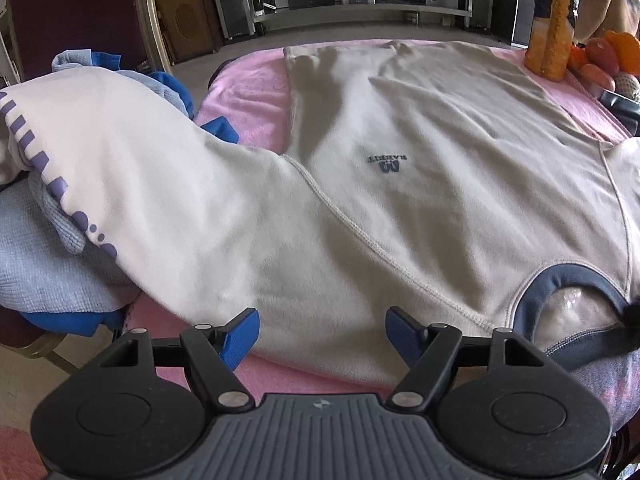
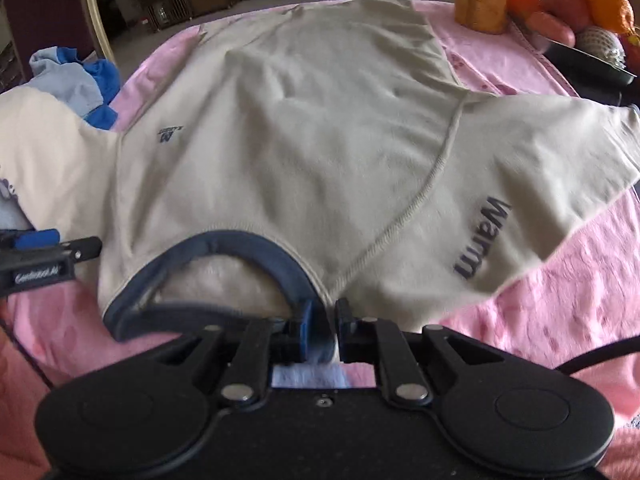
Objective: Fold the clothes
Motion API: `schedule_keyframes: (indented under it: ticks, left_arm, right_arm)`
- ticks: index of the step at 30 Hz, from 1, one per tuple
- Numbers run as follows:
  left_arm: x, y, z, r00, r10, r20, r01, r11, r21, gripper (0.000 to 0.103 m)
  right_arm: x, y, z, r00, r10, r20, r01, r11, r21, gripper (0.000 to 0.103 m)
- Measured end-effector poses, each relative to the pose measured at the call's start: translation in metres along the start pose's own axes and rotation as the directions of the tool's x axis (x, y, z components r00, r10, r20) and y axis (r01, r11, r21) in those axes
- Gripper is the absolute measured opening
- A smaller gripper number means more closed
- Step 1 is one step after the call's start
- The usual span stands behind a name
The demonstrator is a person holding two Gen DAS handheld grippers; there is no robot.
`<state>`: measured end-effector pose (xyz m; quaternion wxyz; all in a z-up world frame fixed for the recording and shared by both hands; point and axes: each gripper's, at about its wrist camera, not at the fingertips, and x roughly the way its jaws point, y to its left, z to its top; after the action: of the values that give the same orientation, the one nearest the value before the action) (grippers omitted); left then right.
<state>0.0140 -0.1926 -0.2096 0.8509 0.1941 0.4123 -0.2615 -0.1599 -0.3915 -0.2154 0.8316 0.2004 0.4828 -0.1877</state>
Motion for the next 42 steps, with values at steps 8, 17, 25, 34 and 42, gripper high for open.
schedule_keyframes:
  ticks: [8,17,25,34,42]
  left_arm:
    - [-0.026,0.006,0.008,0.999,-0.017,0.048,0.018,0.999,-0.029,0.072]
    - [-0.087,0.034,0.054,0.980,-0.077,0.184,0.093,0.992,-0.083,0.073]
    - [-0.079,0.066,0.116,0.977,0.010,0.212,0.021,0.990,-0.140,0.079]
    - [0.031,0.079,0.209,0.994,0.035,0.101,-0.015,0.982,-0.189,0.072]
    - [0.155,0.077,0.289,0.997,0.071,0.026,-0.064,0.974,-0.218,0.062]
  right_arm:
    - [-0.080,-0.012,-0.001,0.996,0.032,0.082,-0.038,0.997,0.069,0.015]
    - [-0.202,0.006,0.056,0.911,0.128,0.392,-0.132,0.991,-0.018,0.033]
    - [-0.189,-0.002,0.129,0.856,0.133,0.499,-0.157,0.988,0.005,0.053]
    - [-0.087,-0.038,0.222,0.877,0.125,0.463,-0.203,0.971,0.123,0.049]
    - [0.036,-0.069,0.312,0.904,0.024,0.428,-0.100,0.983,0.156,0.039]
